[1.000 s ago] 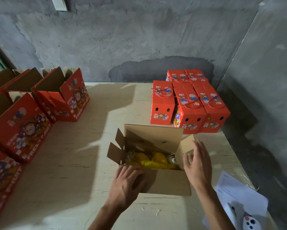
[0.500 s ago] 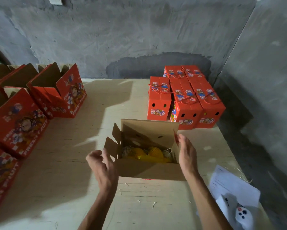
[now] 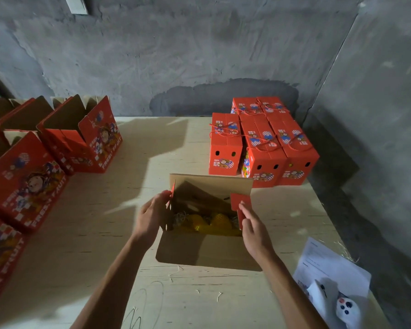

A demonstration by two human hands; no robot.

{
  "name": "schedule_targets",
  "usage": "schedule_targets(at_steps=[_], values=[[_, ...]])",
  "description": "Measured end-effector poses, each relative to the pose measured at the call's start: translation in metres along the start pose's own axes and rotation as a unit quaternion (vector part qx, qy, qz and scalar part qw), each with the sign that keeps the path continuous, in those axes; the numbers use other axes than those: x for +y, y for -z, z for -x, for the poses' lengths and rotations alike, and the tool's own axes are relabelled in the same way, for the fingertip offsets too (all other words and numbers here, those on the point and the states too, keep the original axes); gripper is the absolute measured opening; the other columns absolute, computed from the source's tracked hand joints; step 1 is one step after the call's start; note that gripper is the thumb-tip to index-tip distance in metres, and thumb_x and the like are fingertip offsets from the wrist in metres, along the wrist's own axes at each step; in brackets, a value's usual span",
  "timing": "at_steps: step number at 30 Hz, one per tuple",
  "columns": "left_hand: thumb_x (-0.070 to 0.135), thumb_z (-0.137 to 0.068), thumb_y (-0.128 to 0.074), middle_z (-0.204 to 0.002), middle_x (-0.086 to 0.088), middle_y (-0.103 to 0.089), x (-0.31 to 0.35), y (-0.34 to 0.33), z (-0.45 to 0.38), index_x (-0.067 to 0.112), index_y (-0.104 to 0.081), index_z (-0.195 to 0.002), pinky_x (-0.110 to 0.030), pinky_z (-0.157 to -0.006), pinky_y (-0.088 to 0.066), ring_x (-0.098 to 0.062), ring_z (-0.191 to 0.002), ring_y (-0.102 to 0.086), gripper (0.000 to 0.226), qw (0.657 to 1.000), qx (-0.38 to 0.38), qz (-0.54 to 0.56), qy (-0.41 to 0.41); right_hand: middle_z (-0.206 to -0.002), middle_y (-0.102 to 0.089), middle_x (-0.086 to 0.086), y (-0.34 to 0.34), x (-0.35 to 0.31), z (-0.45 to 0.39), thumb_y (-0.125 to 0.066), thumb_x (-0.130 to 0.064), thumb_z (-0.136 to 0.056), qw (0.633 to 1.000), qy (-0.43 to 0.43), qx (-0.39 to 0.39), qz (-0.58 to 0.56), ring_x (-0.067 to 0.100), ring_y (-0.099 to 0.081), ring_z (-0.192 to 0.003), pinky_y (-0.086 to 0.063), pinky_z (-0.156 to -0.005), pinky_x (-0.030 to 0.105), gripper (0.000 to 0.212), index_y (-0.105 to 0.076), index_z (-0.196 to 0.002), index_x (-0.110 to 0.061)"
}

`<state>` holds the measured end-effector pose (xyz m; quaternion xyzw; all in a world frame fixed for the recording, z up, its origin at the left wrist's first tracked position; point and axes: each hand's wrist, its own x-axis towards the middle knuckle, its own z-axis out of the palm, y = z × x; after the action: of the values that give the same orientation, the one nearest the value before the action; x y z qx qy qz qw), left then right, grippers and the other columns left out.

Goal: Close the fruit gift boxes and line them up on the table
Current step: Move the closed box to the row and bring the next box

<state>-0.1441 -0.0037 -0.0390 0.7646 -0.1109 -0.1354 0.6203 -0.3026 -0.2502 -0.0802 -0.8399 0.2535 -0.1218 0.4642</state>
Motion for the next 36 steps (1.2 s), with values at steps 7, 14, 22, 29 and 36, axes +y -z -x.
schedule_targets(at_steps=[7, 14, 22, 29, 36], values=[[0.006, -0.106, -0.039, -0.152, -0.008, -0.052, -0.014, -0.024, 0.002, 0.004, -0.057, -0.142, -0.034, -0.122, -0.032, -0.018, -0.149, -0.037, 0.04, 0.959, -0.137, -0.226, -0.102, -0.155, -0.048, -0.004, 0.0, 0.003, -0.006, -0.059, -0.005, -0.098, 0.989, 0.072, 0.033, 0.125, 0.013, -0.041, -0.144, -0.039, -0.116, 0.029, 0.044, -0.062, -0.141, -0.014], [0.008, -0.09, -0.057, -0.124, -0.008, -0.068, -0.023, -0.028, -0.016, 0.01, -0.076, -0.116, -0.035, -0.1, -0.046, -0.03, -0.112, -0.058, 0.032, 0.934, -0.048, -0.312, -0.167, -0.094, -0.067, -0.005, 0.002, 0.003, -0.034, -0.082, -0.014, -0.078, 0.944, 0.158, 0.117, 0.265, 0.016, -0.06, -0.089, -0.049, -0.081, 0.033, 0.01, -0.074, -0.082, -0.018], [0.026, -0.086, -0.068, -0.088, 0.001, -0.07, -0.025, -0.03, -0.027, 0.024, -0.071, -0.105, -0.034, -0.069, -0.05, -0.028, -0.083, -0.064, 0.019, 0.936, -0.015, -0.344, -0.072, -0.085, -0.064, -0.003, -0.006, 0.001, -0.05, -0.084, -0.022, -0.076, 0.942, 0.119, 0.141, 0.281, 0.015, -0.058, -0.073, -0.052, -0.071, 0.033, 0.02, -0.064, -0.078, -0.02], [0.053, -0.103, -0.043, -0.108, -0.009, -0.073, -0.024, -0.048, -0.041, 0.027, -0.059, -0.108, -0.036, -0.074, -0.048, -0.032, -0.092, -0.067, 0.031, 0.951, 0.02, -0.308, -0.017, -0.074, -0.071, 0.003, -0.013, -0.005, -0.056, -0.074, -0.023, -0.088, 0.954, 0.024, 0.184, 0.235, 0.019, -0.063, -0.055, -0.058, -0.058, 0.038, 0.055, -0.046, -0.133, -0.01], [0.068, -0.102, -0.027, -0.099, -0.017, -0.073, -0.019, -0.051, -0.052, 0.019, -0.052, -0.119, -0.052, -0.078, -0.058, -0.041, -0.085, -0.071, 0.058, 0.992, 0.072, 0.013, 0.107, -0.077, -0.067, -0.005, -0.013, -0.006, -0.069, -0.069, -0.03, -0.093, 0.964, 0.03, 0.195, 0.18, 0.013, -0.061, -0.056, -0.045, -0.047, 0.024, 0.082, -0.023, -0.158, -0.01]])
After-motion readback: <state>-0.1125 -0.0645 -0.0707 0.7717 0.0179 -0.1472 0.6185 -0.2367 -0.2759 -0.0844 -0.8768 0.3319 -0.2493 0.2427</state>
